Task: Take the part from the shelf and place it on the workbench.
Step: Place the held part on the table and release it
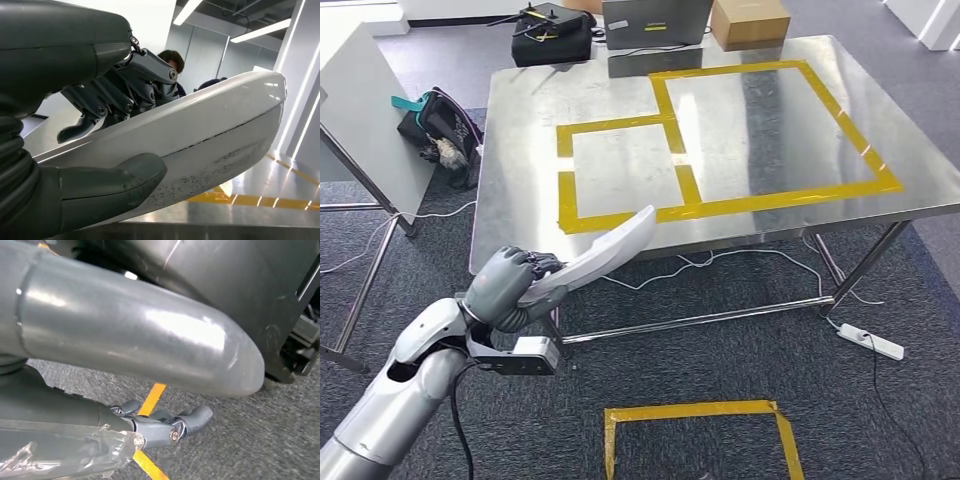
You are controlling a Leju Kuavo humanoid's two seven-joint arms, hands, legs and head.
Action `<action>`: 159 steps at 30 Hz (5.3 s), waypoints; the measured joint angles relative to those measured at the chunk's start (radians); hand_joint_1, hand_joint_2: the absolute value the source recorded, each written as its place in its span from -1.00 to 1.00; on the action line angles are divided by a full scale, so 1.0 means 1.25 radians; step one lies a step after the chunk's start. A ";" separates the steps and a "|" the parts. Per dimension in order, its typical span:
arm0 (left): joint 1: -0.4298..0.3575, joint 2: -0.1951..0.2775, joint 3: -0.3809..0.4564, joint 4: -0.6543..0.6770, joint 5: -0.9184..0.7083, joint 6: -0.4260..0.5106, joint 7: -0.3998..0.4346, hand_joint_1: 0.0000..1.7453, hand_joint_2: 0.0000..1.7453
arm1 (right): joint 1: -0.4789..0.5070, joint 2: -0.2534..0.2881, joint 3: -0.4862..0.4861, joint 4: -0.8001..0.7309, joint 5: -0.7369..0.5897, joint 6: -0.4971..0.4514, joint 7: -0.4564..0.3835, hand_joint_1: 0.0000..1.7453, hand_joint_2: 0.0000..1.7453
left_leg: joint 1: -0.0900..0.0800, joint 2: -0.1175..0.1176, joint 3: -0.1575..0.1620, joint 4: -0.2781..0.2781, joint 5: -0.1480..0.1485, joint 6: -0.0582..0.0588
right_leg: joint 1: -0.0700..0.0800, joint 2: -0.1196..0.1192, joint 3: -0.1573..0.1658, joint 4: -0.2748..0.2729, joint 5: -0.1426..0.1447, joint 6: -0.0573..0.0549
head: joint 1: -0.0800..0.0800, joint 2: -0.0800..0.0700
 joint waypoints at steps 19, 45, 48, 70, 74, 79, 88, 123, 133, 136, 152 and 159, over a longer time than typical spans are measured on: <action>0.030 0.016 -0.026 0.000 0.019 0.028 -0.003 1.00 1.00 | 0.001 0.001 0.020 0.000 0.012 -0.006 -0.004 -1.00 -1.00 | 0.010 -0.001 0.027 -0.009 -0.020 0.021 | -0.008 -0.002 -0.088 0.123 -0.014 0.039 | 0.006 0.000; 0.030 0.008 -0.005 0.022 0.050 0.042 -0.027 1.00 1.00 | -0.002 -0.030 0.028 0.001 0.018 0.014 -0.011 -1.00 -1.00 | 0.007 0.007 -0.021 0.022 -0.012 0.024 | -0.002 -0.002 -0.077 0.174 -0.103 0.026 | 0.002 0.000; 0.031 0.003 -0.005 0.027 0.050 0.042 -0.029 1.00 1.00 | 0.001 -0.031 0.028 0.002 0.019 0.014 -0.012 -1.00 -1.00 | 0.003 0.005 -0.006 0.022 -0.027 0.029 | 0.001 -0.002 -0.131 0.233 -0.082 0.023 | 0.002 0.000; 0.002 -0.037 -0.006 0.084 0.053 0.036 -0.029 1.00 1.00 | 0.003 -0.040 0.029 0.005 0.021 0.025 -0.003 -1.00 -1.00 | 0.003 0.016 -0.074 0.025 0.036 0.001 | -0.011 0.003 0.126 -0.020 -0.110 0.020 | -0.020 -0.001; 0.006 -0.038 -0.004 0.090 0.054 0.035 -0.028 1.00 1.00 | 0.000 -0.040 0.029 0.005 0.023 0.023 -0.005 -1.00 -1.00 | 0.007 0.012 -0.027 0.011 0.002 0.025 | -0.008 -0.001 0.060 0.118 -0.084 0.027 | -0.012 0.000; 0.016 -0.041 -0.006 0.100 0.046 0.038 -0.024 1.00 1.00 | 0.008 -0.040 0.030 0.006 0.024 0.025 -0.005 -1.00 -1.00 | 0.006 0.005 0.052 0.006 -0.055 0.030 | 0.001 -0.001 -0.079 0.186 -0.207 0.020 | -0.003 0.000; 0.009 -0.048 -0.007 0.110 -0.003 0.093 -0.016 1.00 1.00 | 0.008 -0.042 0.035 0.013 0.027 0.028 -0.001 -1.00 -1.00 | 0.001 0.001 0.086 0.065 -0.103 -0.006 | 0.000 0.002 -0.076 0.017 0.057 -0.013 | -0.002 0.000; 0.046 -0.036 0.035 0.082 0.018 0.100 -0.010 -1.00 -1.00 | -0.001 -0.040 0.050 0.012 0.041 0.024 -0.003 -1.00 -1.00 | 0.010 0.016 -0.004 -0.013 0.015 0.031 | -0.010 -0.002 -0.080 0.209 -0.103 0.041 | 0.003 0.000; 0.052 -0.024 0.054 0.083 0.024 0.091 -0.002 -1.00 -1.00 | -0.005 -0.039 0.050 0.012 0.040 0.028 0.007 -1.00 -1.00 | 0.019 0.012 -0.044 0.040 -0.006 -0.020 | -0.014 0.008 0.009 0.015 -0.012 0.003 | 0.006 0.000; 0.056 -0.020 0.059 0.083 0.025 0.090 0.001 -1.00 -1.00 | -0.004 -0.039 0.050 0.012 0.040 0.028 0.010 -1.00 -1.00 | 0.017 0.013 -0.098 0.190 -0.107 -0.023 | -0.009 0.005 -0.016 0.015 0.007 -0.011 | 0.005 0.000; 0.065 -0.016 0.081 0.087 0.029 0.078 0.002 -1.00 -1.00 | -0.003 -0.038 0.051 0.013 0.042 0.029 0.015 -1.00 -1.00 | -0.004 0.018 0.005 -0.004 -0.004 0.033 | 0.001 -0.001 -0.128 0.206 -0.084 0.025 | 0.006 0.000; 0.070 -0.015 0.094 0.089 0.030 0.076 0.004 -1.00 -1.00 | -0.009 -0.039 0.052 0.013 0.043 0.031 0.017 -1.00 -1.00 | -0.007 0.018 -0.045 0.000 0.048 0.017 | 0.008 -0.001 0.067 -0.005 -0.052 0.012 | 0.006 0.000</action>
